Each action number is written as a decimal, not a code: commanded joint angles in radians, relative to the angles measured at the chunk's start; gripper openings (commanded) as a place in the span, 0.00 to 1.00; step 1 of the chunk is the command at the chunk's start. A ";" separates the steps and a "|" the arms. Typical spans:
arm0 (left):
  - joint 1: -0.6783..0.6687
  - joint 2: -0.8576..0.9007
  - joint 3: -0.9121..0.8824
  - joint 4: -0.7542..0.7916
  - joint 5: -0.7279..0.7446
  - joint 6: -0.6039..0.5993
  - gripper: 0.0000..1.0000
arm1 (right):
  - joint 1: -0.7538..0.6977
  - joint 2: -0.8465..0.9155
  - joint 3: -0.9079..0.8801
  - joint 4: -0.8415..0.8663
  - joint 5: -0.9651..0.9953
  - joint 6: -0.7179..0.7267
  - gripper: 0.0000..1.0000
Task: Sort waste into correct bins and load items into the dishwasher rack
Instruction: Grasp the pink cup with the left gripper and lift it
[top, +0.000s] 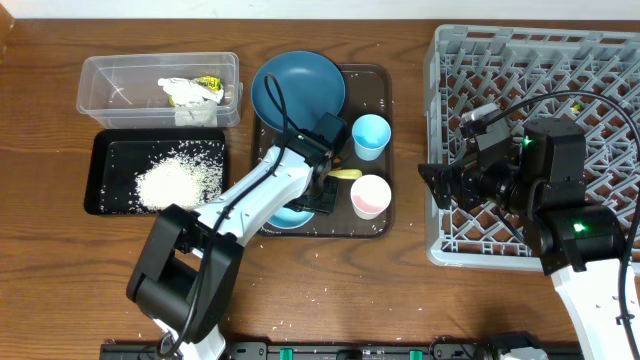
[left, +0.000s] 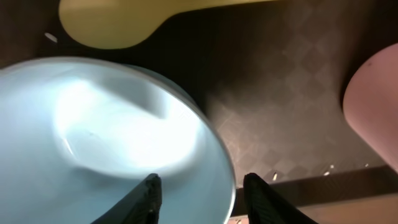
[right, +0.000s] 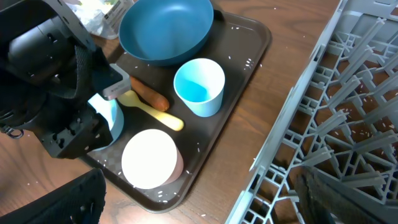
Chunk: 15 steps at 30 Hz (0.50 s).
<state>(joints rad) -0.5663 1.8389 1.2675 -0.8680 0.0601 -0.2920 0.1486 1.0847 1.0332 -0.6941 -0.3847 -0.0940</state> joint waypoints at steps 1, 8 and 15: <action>0.002 -0.007 0.042 -0.027 0.000 -0.010 0.49 | 0.008 0.000 0.018 0.003 0.003 0.011 0.96; 0.000 -0.042 0.135 -0.023 0.095 -0.017 0.54 | 0.007 0.000 0.018 0.003 0.023 0.011 0.98; -0.051 -0.028 0.124 0.101 0.172 -0.017 0.61 | 0.000 0.000 0.018 0.002 0.023 0.011 0.98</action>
<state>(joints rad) -0.5930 1.8122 1.3865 -0.7830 0.1928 -0.3023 0.1482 1.0847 1.0332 -0.6918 -0.3660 -0.0937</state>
